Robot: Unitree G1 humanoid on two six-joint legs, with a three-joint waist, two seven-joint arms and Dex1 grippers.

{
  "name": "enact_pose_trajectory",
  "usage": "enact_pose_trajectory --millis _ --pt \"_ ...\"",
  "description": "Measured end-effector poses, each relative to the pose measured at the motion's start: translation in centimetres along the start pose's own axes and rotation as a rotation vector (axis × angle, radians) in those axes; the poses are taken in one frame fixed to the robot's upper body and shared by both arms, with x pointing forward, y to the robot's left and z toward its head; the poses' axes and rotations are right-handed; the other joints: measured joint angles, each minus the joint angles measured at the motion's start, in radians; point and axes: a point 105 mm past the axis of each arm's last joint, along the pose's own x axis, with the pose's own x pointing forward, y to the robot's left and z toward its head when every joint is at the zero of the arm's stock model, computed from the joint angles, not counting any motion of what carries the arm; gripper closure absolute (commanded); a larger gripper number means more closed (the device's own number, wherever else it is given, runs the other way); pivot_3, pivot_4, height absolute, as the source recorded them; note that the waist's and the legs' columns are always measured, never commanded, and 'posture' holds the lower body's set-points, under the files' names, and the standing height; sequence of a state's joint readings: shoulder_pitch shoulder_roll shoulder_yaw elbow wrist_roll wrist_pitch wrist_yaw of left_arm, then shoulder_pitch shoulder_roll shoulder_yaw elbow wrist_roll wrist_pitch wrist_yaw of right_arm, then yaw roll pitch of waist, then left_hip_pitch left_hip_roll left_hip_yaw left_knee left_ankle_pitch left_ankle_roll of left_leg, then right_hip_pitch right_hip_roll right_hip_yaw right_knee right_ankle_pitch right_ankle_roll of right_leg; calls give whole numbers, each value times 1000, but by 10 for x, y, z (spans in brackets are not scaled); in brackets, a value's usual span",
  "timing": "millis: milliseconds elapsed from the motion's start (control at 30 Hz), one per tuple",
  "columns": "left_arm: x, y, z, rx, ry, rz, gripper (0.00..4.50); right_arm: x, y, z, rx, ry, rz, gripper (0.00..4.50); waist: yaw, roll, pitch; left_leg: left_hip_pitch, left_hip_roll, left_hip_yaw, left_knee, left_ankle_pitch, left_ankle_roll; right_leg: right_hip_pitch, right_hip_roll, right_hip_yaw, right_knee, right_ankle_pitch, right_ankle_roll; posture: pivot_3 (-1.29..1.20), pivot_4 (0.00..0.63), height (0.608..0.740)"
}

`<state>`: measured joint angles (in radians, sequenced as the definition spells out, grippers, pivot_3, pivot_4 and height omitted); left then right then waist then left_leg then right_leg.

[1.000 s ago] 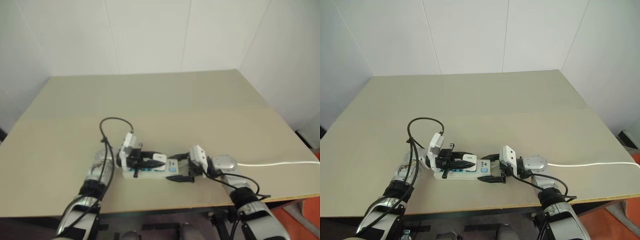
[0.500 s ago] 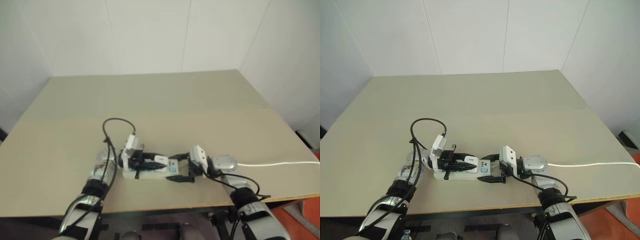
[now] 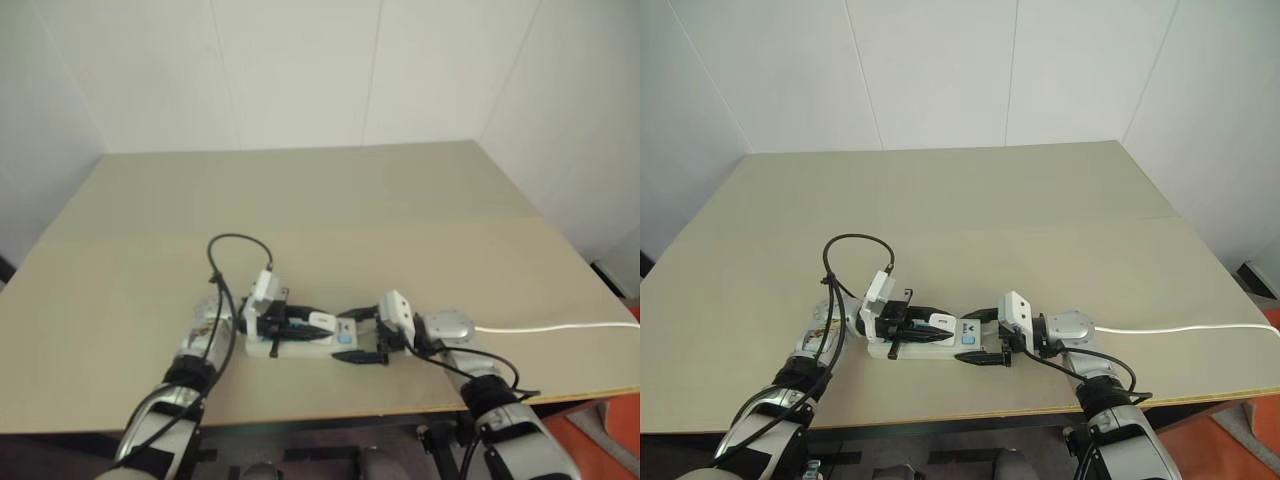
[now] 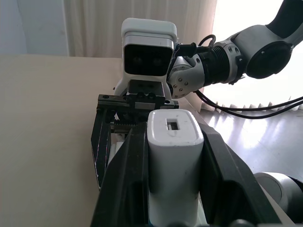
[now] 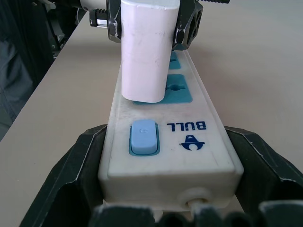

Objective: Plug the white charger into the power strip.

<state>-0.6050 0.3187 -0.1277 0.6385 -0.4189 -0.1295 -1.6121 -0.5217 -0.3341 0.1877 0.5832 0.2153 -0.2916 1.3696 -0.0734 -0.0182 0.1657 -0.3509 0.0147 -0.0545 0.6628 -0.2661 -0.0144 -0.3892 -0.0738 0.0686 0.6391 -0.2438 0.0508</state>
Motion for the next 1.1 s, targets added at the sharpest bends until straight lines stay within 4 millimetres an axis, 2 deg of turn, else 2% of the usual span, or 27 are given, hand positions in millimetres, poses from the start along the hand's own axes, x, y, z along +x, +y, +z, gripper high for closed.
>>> enact_pose_trajectory --millis 367,1100 --pt "-11 -2 0 1 15 16 3490 8 -1 2 -6 -2 7 1095 -18 0 0 1 1 0 -1 0 0 0 2 0 0 0 0 0 150 740" --pt "-18 -9 -2 44 51 4 3490 13 1 2 -9 -5 21 1095 -25 0 0 3 4 0 -2 -1 2 0 5 1 0 -1 -1 0 150 740"
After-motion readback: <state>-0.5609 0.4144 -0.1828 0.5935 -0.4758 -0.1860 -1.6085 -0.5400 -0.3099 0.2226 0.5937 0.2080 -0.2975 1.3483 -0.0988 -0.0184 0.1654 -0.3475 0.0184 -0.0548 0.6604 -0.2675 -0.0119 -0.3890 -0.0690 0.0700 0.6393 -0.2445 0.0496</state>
